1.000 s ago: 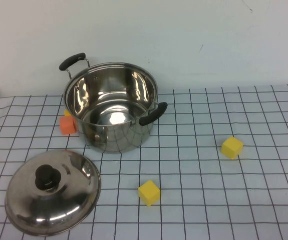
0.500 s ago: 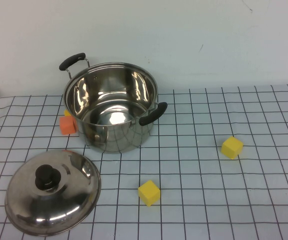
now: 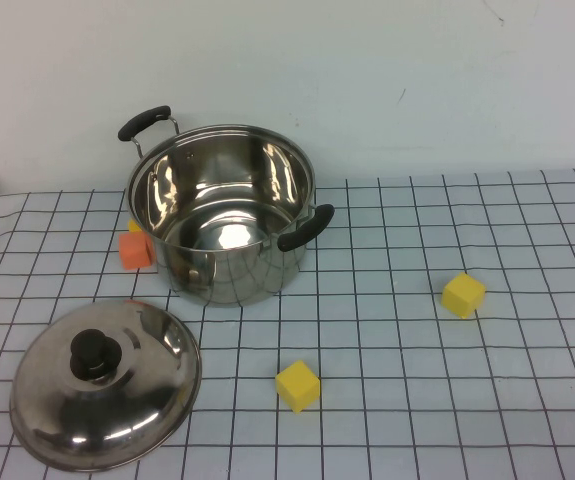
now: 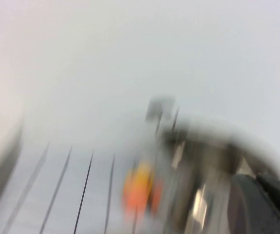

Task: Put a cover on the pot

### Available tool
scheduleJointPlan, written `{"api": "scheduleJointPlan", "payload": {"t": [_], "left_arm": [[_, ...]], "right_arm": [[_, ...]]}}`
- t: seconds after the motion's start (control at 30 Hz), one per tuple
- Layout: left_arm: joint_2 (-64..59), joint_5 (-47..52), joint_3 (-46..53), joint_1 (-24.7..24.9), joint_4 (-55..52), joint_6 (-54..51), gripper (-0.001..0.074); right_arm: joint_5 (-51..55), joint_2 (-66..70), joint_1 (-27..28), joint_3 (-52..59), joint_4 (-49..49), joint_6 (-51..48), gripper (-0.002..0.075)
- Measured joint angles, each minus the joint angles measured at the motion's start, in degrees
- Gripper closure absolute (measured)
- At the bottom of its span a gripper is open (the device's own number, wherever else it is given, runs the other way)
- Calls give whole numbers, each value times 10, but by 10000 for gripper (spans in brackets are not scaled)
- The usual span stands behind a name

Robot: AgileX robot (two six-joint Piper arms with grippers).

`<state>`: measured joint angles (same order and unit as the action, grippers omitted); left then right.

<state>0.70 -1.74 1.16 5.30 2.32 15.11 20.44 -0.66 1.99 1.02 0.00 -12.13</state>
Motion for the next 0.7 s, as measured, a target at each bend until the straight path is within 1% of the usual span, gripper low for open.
{"api": "scheduleJointPlan", "payload": {"t": [0.2,0.27,0.33,0.37,0.43,0.5,0.57,0.7], "left_arm": [[0,-208,0,0,7,-2,738],[1,-263,0,-1,16,-9,738],[1,-291,0,-1,37,-16,738],[2,-283,0,-1,50,-21,738],[2,-220,-18,-1,67,-46,737],[1,-134,-60,-1,72,-95,738],[-12,-81,-103,-1,74,-134,738],[-92,-35,-168,-1,74,-166,738]], "right_arm": [[0,0,0,0,0,0,717],[0,0,0,0,0,0,717],[0,0,0,0,0,0,717],[0,0,0,0,0,0,717],[0,0,0,0,0,0,717],[0,0,0,0,0,0,717],[0,0,0,0,0,0,717],[0,0,0,0,0,0,717]]}}
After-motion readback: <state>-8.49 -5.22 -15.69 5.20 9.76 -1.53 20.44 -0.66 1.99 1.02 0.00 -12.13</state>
